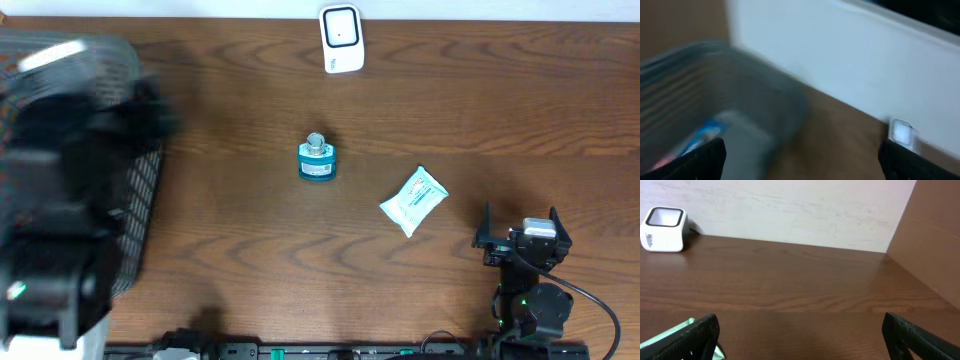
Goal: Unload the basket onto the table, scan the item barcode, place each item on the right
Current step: 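Reach the left gripper into the basket and grasp the blue Oreo pack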
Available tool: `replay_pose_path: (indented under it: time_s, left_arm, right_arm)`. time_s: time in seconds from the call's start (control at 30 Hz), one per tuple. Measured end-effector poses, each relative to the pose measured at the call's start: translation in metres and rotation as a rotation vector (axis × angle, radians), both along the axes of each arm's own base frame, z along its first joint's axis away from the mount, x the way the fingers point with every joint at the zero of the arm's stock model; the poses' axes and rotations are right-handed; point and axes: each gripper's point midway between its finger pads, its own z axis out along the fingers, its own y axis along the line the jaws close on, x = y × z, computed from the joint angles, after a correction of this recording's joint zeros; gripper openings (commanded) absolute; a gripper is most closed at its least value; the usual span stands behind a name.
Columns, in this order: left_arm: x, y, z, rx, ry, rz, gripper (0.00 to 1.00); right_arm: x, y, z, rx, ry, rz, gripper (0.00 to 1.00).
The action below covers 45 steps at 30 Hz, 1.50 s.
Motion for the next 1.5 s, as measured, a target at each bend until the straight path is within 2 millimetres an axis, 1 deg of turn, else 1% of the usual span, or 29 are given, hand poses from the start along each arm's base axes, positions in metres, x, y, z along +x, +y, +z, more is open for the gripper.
replay_pose_path:
  time_s: [0.13,0.17,0.23,0.3,0.37,0.43,0.5,0.63,0.8,0.83,0.97,1.03,1.13,1.23,1.27,1.33,1.43,1.5]
  left_arm:
    - [-0.031,0.072,-0.016,-0.073,0.044,0.295,0.98]
    - [-0.038,0.094,-0.024,-0.097,0.066,0.386,0.98]
    - [-0.039,0.113,-0.04,-0.117,0.11,0.457,0.99]
    - [-0.038,0.132,-0.061,-0.128,0.169,0.514,1.0]
    - [-0.031,0.148,-0.086,-0.124,0.233,0.542,1.0]
    - [-0.02,0.16,-0.111,-0.107,0.294,0.539,1.0]
    - [-0.011,0.17,-0.139,-0.082,0.365,0.524,1.0]
    - [0.0,0.178,-0.188,-0.024,0.515,0.454,1.0]
    - [0.011,0.184,-0.237,0.024,0.689,0.363,1.0]
    - [0.014,0.186,-0.25,0.028,0.729,0.345,0.99]
    - [0.02,0.189,-0.282,0.036,0.827,0.294,0.98]
    - [0.021,0.19,-0.303,0.037,0.885,0.266,0.98]
    - [0.022,0.194,-0.324,0.031,0.94,0.245,0.98]
    - [0.02,0.202,-0.34,0.019,0.971,0.249,0.98]
    - [0.019,0.204,-0.342,0.017,0.972,0.251,0.98]
    - [0.016,0.214,-0.346,0.011,0.969,0.273,0.98]
    - [0.012,0.23,-0.345,0.006,0.946,0.308,0.98]
    - [0.01,0.236,-0.345,-0.005,0.935,0.317,0.98]
  right_arm:
    - [0.0,0.0,0.0,0.0,0.0,0.0,0.99]
    - [0.0,0.0,0.0,0.0,0.0,0.0,0.99]
    - [0.0,0.0,0.0,0.0,0.0,0.0,0.99]
    - [0.0,0.0,0.0,0.0,0.0,0.0,0.99]
    - [0.0,0.0,0.0,0.0,0.0,0.0,0.99]
    - [0.0,0.0,0.0,0.0,0.0,0.0,0.99]
    - [0.0,0.0,0.0,0.0,0.0,0.0,0.99]
    - [0.0,0.0,0.0,0.0,0.0,0.0,0.99]
    - [0.0,0.0,0.0,0.0,0.0,0.0,0.99]
    - [0.0,0.0,0.0,0.0,0.0,0.0,0.99]
    - [0.0,0.0,0.0,0.0,0.0,0.0,0.99]
    - [0.0,0.0,0.0,0.0,0.0,0.0,0.99]
    - [0.0,0.0,0.0,0.0,0.0,0.0,0.99]
    - [0.0,0.0,0.0,0.0,0.0,0.0,0.99]
    - [0.0,0.0,0.0,0.0,0.0,0.0,0.99]
    - [0.0,0.0,0.0,0.0,0.0,0.0,0.99]
    - [0.0,0.0,0.0,0.0,0.0,0.0,0.99]
    - [0.0,0.0,0.0,0.0,0.0,0.0,0.99]
